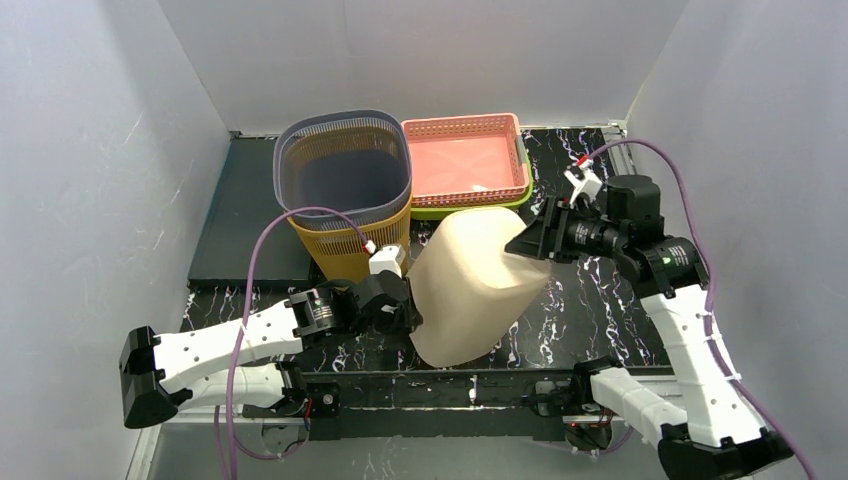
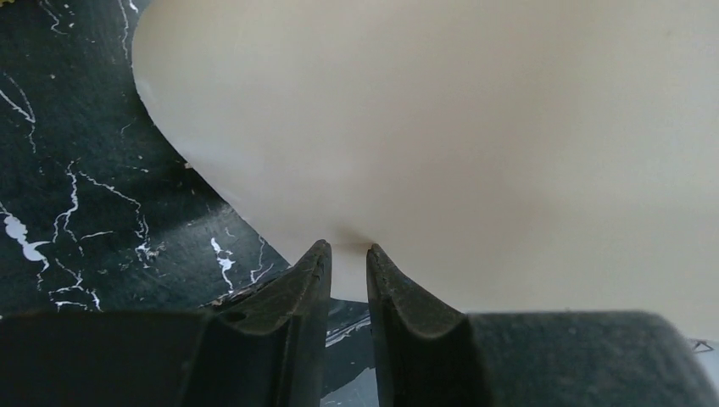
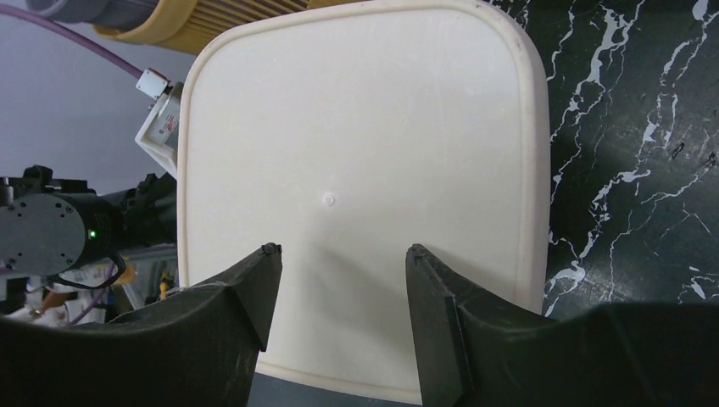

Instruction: Turn the large container upside down

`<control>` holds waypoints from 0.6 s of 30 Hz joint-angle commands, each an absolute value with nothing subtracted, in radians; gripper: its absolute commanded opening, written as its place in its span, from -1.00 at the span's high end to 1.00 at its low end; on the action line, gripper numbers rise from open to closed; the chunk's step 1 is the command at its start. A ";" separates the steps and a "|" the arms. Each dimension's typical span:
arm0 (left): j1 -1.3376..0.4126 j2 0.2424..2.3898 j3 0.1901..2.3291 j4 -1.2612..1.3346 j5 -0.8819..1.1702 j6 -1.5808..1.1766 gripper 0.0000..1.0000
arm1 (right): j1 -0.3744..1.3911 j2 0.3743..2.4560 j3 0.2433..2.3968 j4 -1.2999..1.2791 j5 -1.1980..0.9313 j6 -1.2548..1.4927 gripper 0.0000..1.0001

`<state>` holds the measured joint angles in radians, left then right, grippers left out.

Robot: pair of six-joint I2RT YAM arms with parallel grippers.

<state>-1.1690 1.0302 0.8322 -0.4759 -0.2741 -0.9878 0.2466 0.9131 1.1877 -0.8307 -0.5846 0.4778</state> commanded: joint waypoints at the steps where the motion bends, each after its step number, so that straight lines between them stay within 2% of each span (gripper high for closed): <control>1: -1.169 1.011 0.822 -0.514 -0.329 -1.009 0.56 | 0.396 0.961 1.248 -0.871 -0.407 0.476 -0.29; 6: -1.169 1.000 0.817 -0.539 -0.341 -1.018 0.56 | 0.606 1.013 1.310 -0.871 -0.177 0.489 -0.31; 18: -1.169 0.935 0.786 -0.575 -0.378 -1.047 0.53 | 0.938 1.168 1.483 -0.932 0.162 0.436 -0.45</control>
<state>-1.1690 0.9787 0.7952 -0.5411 -0.3260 -1.0290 0.8471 1.1374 1.4158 -0.8860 -0.0086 0.4629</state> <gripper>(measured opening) 0.229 0.709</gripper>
